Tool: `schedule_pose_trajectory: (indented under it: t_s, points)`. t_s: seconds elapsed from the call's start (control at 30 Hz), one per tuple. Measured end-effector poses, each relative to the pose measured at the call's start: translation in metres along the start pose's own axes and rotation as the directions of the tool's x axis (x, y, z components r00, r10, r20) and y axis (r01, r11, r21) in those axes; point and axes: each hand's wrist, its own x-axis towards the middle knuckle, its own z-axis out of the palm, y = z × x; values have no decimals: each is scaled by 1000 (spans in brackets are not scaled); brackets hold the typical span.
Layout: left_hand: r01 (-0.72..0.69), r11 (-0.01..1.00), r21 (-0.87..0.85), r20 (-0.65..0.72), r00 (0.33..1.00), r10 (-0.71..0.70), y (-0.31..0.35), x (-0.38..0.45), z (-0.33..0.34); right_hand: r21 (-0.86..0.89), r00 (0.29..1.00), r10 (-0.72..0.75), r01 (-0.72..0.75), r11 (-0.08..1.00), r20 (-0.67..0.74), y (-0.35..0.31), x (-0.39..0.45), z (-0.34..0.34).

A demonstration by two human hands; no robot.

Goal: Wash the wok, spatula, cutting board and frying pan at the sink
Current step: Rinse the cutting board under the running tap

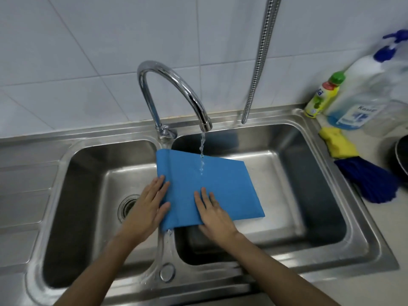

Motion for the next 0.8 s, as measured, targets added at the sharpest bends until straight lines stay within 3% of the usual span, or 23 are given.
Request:
schedule_pose_trajectory:
  t_s: [0.07, 0.17, 0.23, 0.43, 0.7, 0.8]
  points:
    - [-177, 982, 58, 43, 984, 175, -10, -4, -20, 111, 999, -28, 31, 993, -21, 12, -12, -17]
    - [-352, 911, 214, 57, 936, 348, -10, 9, -40, 336, 985, 2, 57, 940, -173, 32, -24, -41]
    - [-394, 869, 299, 1, 911, 413, 2, 20, -44, 444, 971, 1, 108, 890, -238, 41, -30, -60]
    - [-469, 748, 469, -189, 774, 604, 48, 36, -60, 515, 960, -21, 168, 841, -279, 69, -35, -111]
    - [-354, 809, 469, -427, 711, 558, 108, 23, -76, 572, 924, 49, 192, 797, -380, 71, -13, -143]
    - [-238, 824, 514, -512, 686, 518, 135, 17, -84, 608, 884, 209, 103, 787, -419, 59, -16, -130]
